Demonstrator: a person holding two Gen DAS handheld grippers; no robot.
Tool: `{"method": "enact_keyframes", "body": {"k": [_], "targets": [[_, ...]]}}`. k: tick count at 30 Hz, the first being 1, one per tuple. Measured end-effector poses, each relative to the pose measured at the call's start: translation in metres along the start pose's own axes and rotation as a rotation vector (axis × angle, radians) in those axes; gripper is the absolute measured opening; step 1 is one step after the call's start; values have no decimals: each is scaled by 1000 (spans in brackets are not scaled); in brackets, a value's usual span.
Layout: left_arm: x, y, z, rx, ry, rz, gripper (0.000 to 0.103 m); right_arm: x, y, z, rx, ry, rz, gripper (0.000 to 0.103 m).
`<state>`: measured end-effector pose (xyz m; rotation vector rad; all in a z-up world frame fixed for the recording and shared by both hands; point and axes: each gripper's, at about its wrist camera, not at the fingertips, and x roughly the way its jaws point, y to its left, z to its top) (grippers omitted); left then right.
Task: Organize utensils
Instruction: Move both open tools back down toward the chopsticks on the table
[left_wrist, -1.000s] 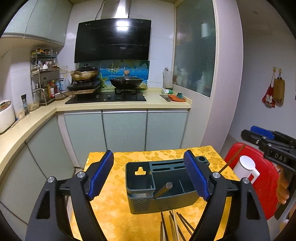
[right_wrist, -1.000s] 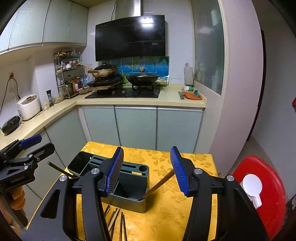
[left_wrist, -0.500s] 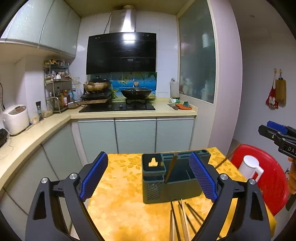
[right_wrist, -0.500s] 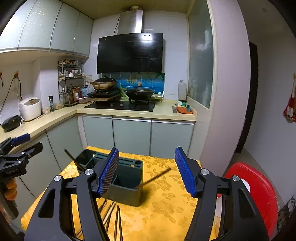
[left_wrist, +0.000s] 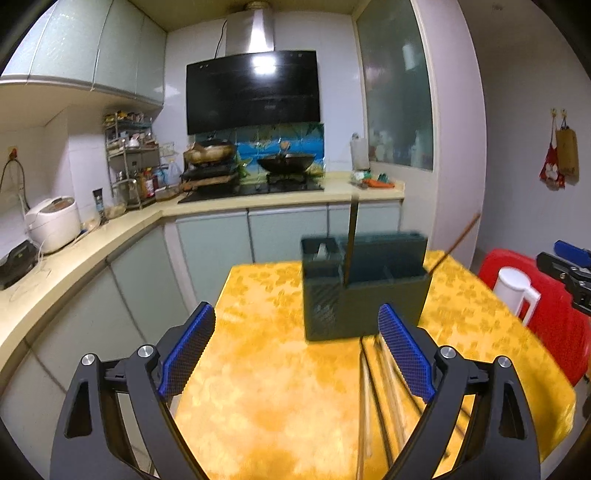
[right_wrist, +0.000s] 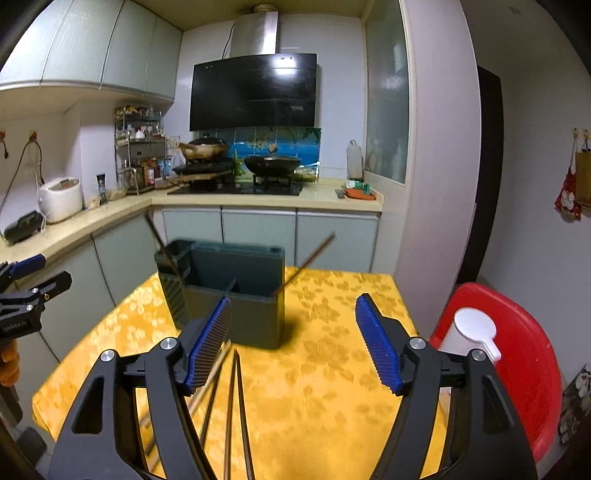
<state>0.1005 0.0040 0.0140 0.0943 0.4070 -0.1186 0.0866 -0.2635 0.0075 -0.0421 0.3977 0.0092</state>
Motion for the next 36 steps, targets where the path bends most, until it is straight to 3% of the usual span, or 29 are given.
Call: {"method": "enact_keyframes", "body": {"k": [7,13,30,33,36], "targets": [[4,0,-69,22,108,12,87,-2,1,-58,-9,102,8,68],[3,-2,-104,22,168,-9,87,-3,3,-89,7,161,21,68],[3,-23,-155,42,279,-100,86,14,10,-150,-11,281,40,67],[4,-27,-161,46,287,-112,86,19,14,-160,-26,309,64,60],[5,-31,-165,59,295,-125,77,22,18,-166,-35,320,82,54]]}}
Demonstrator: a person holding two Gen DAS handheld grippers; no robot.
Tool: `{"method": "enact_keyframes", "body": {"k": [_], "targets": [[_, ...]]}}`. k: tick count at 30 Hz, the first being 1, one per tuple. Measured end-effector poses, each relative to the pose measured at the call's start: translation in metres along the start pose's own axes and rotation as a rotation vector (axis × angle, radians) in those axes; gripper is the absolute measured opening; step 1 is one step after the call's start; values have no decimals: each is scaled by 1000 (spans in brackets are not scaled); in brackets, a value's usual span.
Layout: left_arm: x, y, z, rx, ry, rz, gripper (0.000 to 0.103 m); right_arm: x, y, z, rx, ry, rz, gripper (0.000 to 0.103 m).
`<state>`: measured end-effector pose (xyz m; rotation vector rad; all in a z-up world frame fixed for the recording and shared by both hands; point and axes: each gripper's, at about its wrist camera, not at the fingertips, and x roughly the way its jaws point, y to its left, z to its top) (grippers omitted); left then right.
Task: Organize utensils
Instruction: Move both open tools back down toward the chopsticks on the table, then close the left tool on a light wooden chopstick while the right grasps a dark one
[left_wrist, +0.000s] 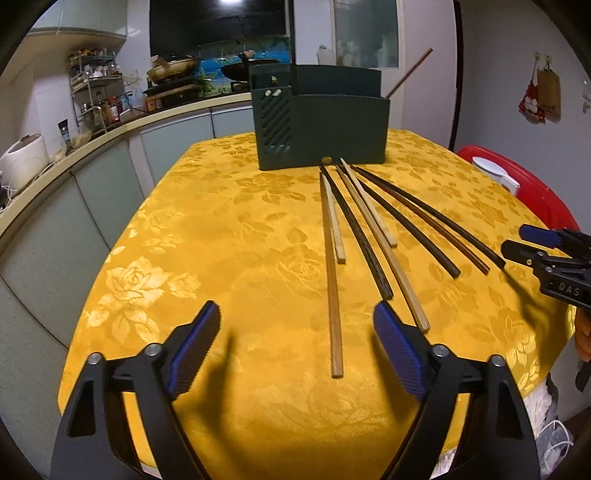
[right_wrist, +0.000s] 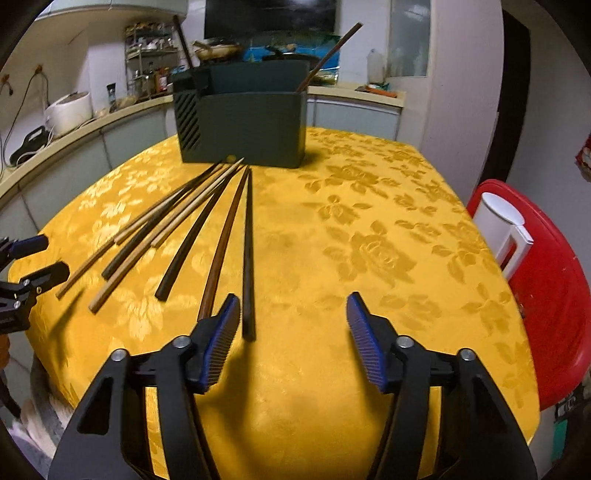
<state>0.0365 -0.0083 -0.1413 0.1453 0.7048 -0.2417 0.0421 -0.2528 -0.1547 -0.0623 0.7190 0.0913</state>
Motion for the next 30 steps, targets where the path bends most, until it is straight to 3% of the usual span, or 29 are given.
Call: {"method": "enact_keyframes", "body": {"k": [8,16,24,30], "targets": [[9,-1,-8,-28,51,-61,57,8,8,-6,-10,22,46,43],[7,-6,-10,-19,32,-78,36,10,10,-6,-9,2,76,36],[4,-16,-13,15,17,-86,10,10,15,-6,-24,-8,105,21],[4,-14,-13,5,19,-95,7,11,12,-6,1,-10,119,13]]}}
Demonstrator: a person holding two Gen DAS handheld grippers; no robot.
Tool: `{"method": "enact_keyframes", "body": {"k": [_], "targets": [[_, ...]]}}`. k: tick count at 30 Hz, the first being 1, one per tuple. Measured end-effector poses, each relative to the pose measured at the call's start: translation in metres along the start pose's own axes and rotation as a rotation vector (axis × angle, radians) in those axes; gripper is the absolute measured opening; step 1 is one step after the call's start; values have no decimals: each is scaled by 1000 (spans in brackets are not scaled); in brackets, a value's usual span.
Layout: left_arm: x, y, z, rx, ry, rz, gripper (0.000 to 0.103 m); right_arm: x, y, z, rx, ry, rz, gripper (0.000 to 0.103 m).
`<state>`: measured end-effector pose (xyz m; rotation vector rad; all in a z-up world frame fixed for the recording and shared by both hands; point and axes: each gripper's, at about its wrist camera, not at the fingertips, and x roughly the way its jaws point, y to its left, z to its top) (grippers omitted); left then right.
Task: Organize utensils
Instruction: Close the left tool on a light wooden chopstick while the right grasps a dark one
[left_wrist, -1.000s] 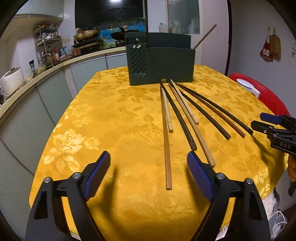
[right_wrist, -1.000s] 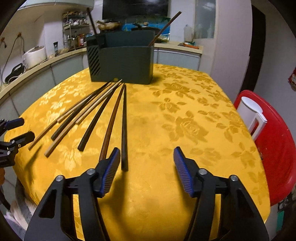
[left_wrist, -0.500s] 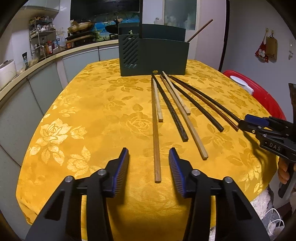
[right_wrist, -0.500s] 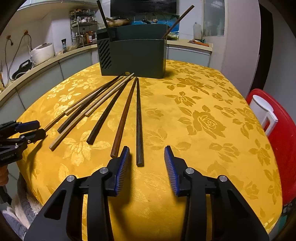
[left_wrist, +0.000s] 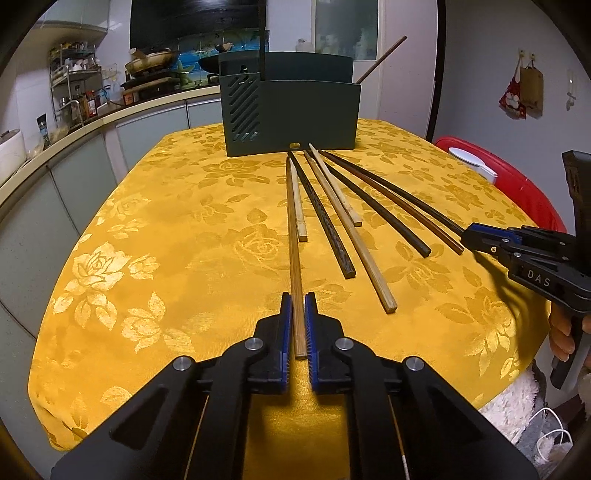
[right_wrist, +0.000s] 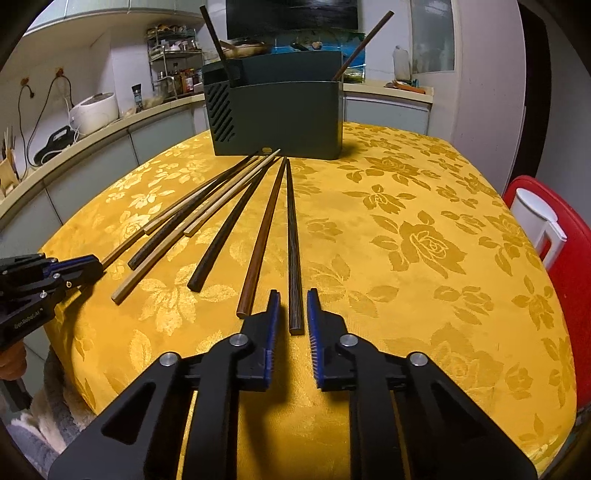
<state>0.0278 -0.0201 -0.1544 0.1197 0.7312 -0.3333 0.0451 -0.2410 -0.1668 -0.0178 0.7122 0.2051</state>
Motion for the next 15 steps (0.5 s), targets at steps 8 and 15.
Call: {"method": "enact_keyframes", "body": {"k": [8,15], "targets": [[-1,1,2,-1,1,0,6,-1,-1,3,16,23,11,8],[-22,10,19,-6,-66,21,6,-16,-2,12,16,-15,-5,8]]}}
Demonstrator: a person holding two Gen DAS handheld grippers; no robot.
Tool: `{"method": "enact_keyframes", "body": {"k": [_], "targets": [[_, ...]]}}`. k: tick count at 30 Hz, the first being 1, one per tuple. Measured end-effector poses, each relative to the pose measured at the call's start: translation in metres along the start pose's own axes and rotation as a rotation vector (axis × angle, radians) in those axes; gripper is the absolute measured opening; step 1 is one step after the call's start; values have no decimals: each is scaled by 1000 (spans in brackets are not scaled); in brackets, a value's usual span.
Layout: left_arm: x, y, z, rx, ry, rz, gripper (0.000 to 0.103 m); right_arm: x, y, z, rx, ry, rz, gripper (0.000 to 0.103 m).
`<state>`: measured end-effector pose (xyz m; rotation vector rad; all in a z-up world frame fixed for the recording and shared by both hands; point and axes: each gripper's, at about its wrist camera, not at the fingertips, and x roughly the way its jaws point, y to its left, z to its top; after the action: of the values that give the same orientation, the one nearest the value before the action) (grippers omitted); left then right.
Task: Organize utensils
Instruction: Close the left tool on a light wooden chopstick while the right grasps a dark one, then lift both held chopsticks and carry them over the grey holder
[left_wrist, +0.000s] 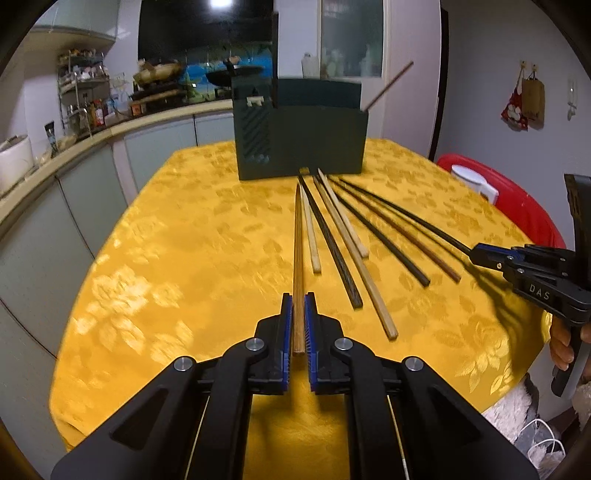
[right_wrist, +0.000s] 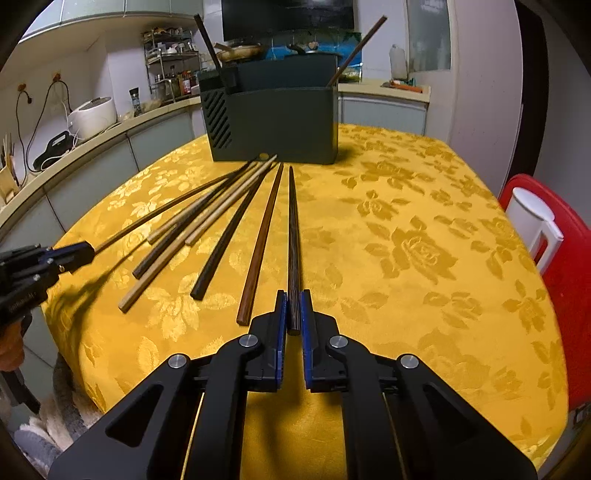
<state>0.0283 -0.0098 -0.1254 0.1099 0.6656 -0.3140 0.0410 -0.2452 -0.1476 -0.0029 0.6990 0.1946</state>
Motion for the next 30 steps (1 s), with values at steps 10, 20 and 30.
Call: {"method": "enact_keyframes", "body": {"k": [10,20,30], "targets": [[-43,5,36,37,-129,40,6,-52,1,32,15,-151,15,8],[-79,15,76,27,-269,72,6,-88,13,67,-20,-275,41,8],[-83,19,115,44,-333,70,6,-92,7,112,-16,-314,32,8]]}}
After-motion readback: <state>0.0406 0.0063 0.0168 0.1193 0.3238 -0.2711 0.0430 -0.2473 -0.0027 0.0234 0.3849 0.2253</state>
